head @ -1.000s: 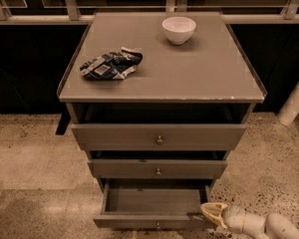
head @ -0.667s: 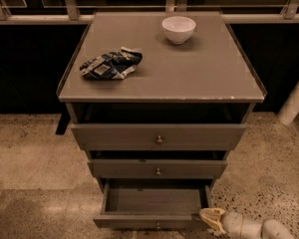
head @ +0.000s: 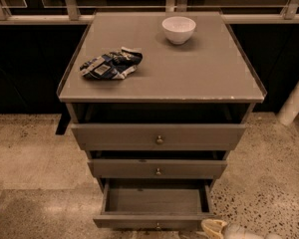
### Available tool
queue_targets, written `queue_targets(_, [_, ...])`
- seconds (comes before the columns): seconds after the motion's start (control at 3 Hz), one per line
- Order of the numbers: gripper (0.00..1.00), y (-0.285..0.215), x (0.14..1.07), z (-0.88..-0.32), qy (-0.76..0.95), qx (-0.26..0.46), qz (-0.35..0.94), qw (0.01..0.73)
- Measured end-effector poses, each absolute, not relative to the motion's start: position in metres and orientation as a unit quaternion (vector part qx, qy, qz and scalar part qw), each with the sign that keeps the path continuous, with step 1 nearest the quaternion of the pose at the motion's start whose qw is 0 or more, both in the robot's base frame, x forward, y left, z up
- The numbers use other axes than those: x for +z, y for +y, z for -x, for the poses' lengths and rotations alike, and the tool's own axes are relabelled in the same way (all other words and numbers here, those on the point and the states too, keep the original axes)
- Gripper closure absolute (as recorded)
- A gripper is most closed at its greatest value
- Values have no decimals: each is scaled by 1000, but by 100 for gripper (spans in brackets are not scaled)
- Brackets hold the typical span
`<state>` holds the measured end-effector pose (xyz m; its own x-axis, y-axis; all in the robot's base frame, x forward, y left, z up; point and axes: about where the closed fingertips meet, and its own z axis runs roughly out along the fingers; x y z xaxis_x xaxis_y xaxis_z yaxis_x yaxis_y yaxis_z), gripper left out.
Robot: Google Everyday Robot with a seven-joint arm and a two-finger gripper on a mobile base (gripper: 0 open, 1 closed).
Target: Close bottom drawer
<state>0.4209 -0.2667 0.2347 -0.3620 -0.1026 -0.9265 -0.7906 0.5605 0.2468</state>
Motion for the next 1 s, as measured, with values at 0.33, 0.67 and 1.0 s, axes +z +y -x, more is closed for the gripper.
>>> queue_targets(0.33, [100, -266, 218, -409, 753, 362, 280, 473])
queue_targets(0.67, [100, -266, 193, -411, 760, 374, 264, 460])
queue_targets(1.0, [100, -274, 171, -431, 766, 382, 257, 449])
